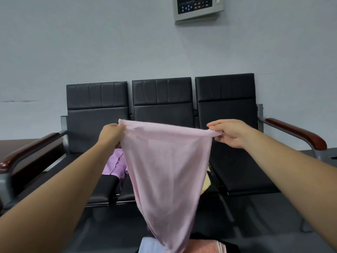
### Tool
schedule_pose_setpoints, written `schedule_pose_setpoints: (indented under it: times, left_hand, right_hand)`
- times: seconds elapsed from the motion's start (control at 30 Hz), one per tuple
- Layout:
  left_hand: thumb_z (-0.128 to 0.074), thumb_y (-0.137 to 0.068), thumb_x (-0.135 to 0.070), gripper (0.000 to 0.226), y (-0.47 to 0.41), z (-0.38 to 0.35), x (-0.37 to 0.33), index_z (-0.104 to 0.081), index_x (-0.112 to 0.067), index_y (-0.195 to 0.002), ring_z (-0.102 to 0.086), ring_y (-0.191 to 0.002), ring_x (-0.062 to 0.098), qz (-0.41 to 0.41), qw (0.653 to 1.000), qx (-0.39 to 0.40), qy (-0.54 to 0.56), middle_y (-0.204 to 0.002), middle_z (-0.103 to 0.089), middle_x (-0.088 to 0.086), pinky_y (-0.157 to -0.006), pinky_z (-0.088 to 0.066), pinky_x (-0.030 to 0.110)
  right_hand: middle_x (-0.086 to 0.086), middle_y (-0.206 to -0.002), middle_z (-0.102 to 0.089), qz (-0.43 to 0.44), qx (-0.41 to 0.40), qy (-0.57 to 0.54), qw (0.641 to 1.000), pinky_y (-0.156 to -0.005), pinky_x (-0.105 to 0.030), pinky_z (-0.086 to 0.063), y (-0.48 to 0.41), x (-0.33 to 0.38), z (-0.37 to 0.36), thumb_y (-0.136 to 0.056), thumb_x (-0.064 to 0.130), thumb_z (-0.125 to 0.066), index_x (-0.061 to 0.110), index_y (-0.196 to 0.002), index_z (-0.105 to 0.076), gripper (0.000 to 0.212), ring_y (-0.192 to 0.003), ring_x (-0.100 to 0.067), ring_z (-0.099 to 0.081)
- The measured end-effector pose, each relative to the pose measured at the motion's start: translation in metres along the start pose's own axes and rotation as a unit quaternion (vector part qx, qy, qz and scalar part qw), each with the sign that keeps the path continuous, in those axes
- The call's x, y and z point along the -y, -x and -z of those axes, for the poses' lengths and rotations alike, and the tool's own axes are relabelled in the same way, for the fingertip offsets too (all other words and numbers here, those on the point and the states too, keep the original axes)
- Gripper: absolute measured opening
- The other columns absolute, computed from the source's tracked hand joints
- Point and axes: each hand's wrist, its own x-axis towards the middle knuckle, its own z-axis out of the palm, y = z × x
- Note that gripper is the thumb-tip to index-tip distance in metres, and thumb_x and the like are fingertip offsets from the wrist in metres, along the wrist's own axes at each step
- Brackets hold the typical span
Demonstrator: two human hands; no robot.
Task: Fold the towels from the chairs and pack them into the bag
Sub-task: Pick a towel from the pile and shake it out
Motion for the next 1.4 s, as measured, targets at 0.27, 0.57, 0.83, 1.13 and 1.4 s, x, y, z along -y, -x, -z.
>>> schedule_pose_setpoints:
  times: [0.27, 0.57, 0.83, 1.13, 1.4]
  left_hand:
    - [-0.049, -0.101, -0.035, 0.032, -0.009, 0.004, 0.021, -0.057, -0.008, -0.085, -0.047, -0.069, 0.023, 0.058, 0.996, -0.057, -0.037, -0.077, -0.052, 0.004, -0.064, -0.036, 0.032]
    - [-0.059, -0.092, -0.033, 0.024, -0.004, 0.008, 0.035, -0.065, -0.011, -0.087, -0.042, -0.075, 0.023, 0.004, 0.999, -0.041, -0.005, -0.081, -0.047, 0.008, -0.068, -0.036, 0.033]
    - [-0.058, -0.098, -0.023, 0.02, -0.008, 0.006, 0.042, -0.06, -0.008, -0.085, -0.04, -0.059, 0.019, -0.006, 0.999, -0.039, -0.018, -0.069, -0.045, 0.005, -0.058, -0.034, 0.03]
    - [-0.059, -0.097, 0.001, 0.011, 0.009, -0.008, 0.03, -0.069, -0.004, -0.096, -0.058, -0.061, 0.015, -0.012, 0.971, 0.179, 0.155, -0.076, -0.062, 0.008, -0.061, -0.053, 0.02]
    - [-0.065, -0.097, -0.01, 0.019, 0.035, -0.022, -0.002, -0.068, 0.004, -0.11, -0.073, -0.096, 0.028, -0.145, 0.94, 0.306, 0.037, -0.102, -0.075, 0.02, -0.093, -0.058, 0.031]
  right_hand:
    - [-0.001, -0.107, -0.072, 0.062, 0.113, 0.377, 0.917, -0.081, -0.021, -0.05, -0.003, -0.006, -0.01, -0.079, 0.0, -0.081, 0.01, -0.106, -0.077, 0.029, -0.102, -0.013, -0.065]
    - [0.0, -0.081, -0.068, 0.161, 0.075, 0.515, 0.838, -0.062, -0.021, -0.047, -0.009, -0.03, -0.026, -0.09, 0.004, -0.065, 0.013, -0.084, -0.071, 0.012, -0.074, -0.015, -0.063]
    - [-0.006, -0.065, -0.05, -0.1, 0.031, 0.096, 0.99, -0.048, -0.026, -0.039, -0.013, -0.038, -0.033, -0.094, -0.003, -0.045, 0.004, -0.094, -0.063, 0.02, -0.051, -0.015, -0.039]
    - [-0.001, -0.079, -0.072, 0.13, 0.074, 0.42, 0.895, -0.057, -0.021, -0.046, -0.008, -0.035, -0.042, -0.083, 0.009, -0.08, 0.01, -0.089, -0.079, 0.006, -0.064, -0.009, -0.059]
    - [0.0, -0.083, -0.065, 0.131, -0.024, 0.242, 0.961, -0.059, -0.028, -0.048, -0.009, -0.029, -0.05, -0.092, 0.019, -0.073, 0.015, -0.093, -0.075, 0.005, -0.068, -0.015, -0.054]
